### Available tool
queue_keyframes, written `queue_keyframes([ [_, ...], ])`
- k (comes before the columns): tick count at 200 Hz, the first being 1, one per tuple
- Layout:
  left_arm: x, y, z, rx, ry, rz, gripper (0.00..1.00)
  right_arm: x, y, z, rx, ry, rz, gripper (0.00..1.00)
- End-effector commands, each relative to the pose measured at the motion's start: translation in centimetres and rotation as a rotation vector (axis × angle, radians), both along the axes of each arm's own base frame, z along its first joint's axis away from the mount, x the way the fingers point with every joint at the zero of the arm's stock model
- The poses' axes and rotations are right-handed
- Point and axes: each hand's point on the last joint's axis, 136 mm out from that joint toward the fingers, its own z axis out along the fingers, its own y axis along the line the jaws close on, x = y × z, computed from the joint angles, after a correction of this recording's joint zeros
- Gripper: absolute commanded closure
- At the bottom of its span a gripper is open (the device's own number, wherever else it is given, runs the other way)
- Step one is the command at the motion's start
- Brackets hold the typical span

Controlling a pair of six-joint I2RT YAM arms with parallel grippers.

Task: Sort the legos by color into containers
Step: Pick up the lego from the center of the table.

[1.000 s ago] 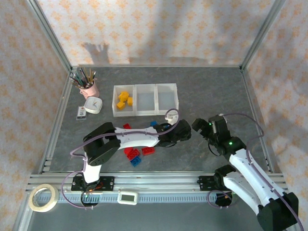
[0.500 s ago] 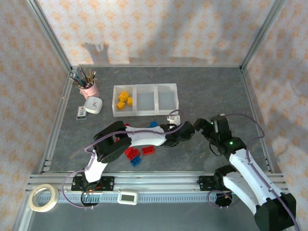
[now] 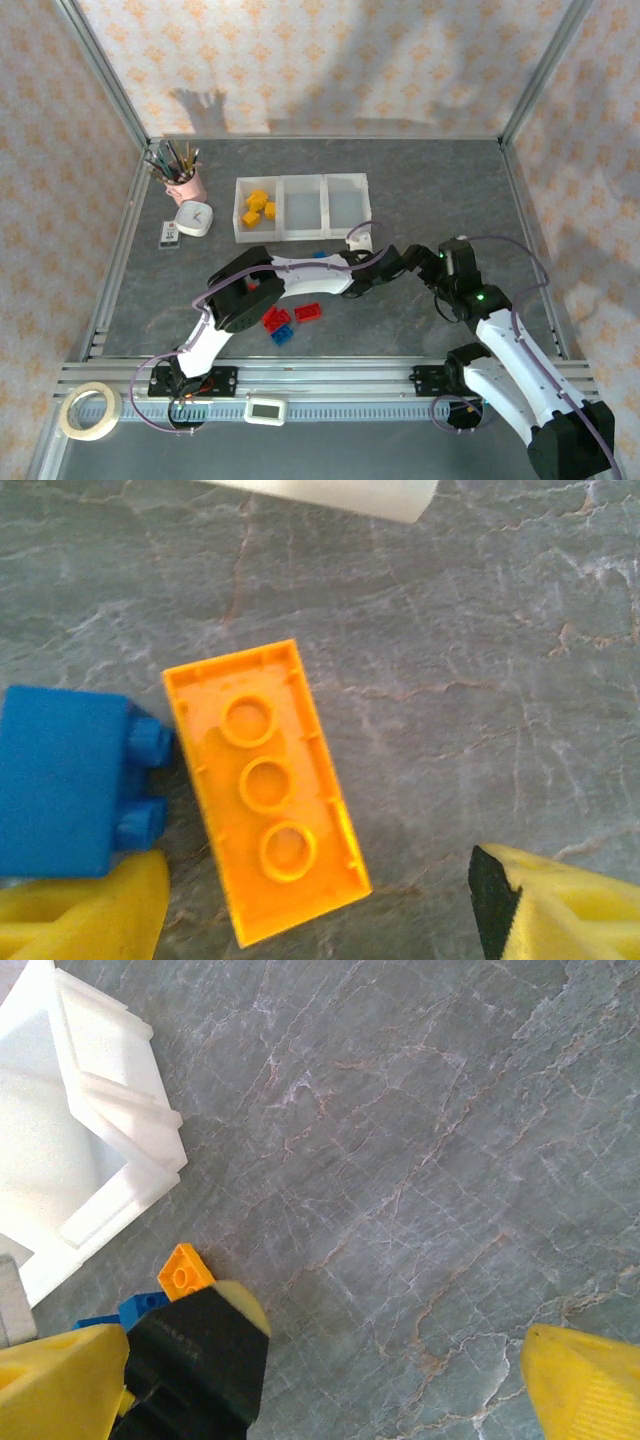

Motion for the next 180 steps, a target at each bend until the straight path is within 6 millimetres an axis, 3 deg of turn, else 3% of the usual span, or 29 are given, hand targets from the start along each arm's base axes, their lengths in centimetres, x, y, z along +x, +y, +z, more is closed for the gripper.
queue_keyframes([
  [1,1.5,0.9,-1.2,0.086,-0.020,0.020,0.23,0.1,-0.2,-0.2,-0.004,-0.006,0.000,0.00],
  [43,2.5,1.0,-2.3,0.141,-0.023,0.036,0.31,0.4,-0.3,0.0,0.015,-0.016,-0.001,0.00],
  [107,2.4,1.6,-2.7,0.177,-0.026,0.033,0.53,0.5,-1.1,-0.4,0.060,0.000,-0.014,0.00],
  [180,2.0,0.1,-0.3,0.148,-0.063,-0.020,0.66,0.5,-1.5,0.0,0.041,-0.001,-0.023,0.00],
])
